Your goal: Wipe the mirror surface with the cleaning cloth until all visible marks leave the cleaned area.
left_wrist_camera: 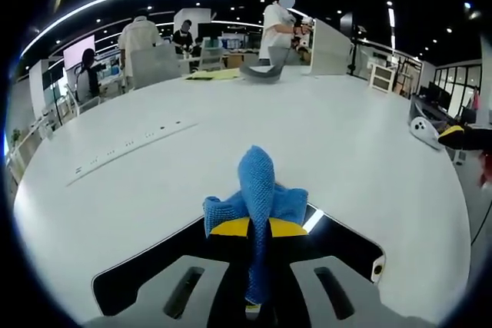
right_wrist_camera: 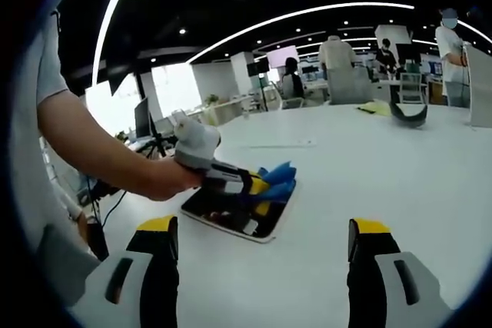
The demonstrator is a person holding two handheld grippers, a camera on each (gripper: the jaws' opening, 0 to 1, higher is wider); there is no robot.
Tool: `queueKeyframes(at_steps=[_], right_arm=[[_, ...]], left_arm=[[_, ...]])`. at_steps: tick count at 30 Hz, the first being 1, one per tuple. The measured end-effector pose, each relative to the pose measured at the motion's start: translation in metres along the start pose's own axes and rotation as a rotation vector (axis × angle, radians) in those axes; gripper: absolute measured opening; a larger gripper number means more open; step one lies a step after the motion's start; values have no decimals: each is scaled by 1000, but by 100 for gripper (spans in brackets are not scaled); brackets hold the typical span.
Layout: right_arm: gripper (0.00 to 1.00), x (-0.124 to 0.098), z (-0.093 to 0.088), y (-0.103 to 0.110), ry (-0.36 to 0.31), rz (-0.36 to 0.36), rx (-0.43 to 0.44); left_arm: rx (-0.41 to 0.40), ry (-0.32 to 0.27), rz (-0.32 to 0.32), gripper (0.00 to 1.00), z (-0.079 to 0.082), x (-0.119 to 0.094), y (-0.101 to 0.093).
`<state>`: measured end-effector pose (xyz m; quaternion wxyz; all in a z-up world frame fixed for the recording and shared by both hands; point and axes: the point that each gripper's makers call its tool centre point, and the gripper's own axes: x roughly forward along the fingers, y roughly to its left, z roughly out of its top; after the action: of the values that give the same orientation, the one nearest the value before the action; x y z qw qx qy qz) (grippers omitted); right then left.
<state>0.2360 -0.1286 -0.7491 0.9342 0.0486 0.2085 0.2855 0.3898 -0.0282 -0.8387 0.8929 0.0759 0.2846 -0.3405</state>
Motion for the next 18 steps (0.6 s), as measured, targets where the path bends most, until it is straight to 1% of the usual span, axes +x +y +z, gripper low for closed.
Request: queueKeyframes(at_steps=[6, 12, 14, 18], right_arm=[[92, 0, 3, -2, -7, -6, -2], [92, 0, -1, -3, 5, -4, 2], [92, 1, 0, -2, -3, -2, 9], [93, 1, -2, -1, 3, -3, 8]], left_arm=[[2, -3, -10, 4, 1, 2, -3], [-5, -8, -16, 4, 1, 3, -6], [19, -6, -18, 4, 2, 4, -7], [17, -6, -25, 4, 2, 4, -9]])
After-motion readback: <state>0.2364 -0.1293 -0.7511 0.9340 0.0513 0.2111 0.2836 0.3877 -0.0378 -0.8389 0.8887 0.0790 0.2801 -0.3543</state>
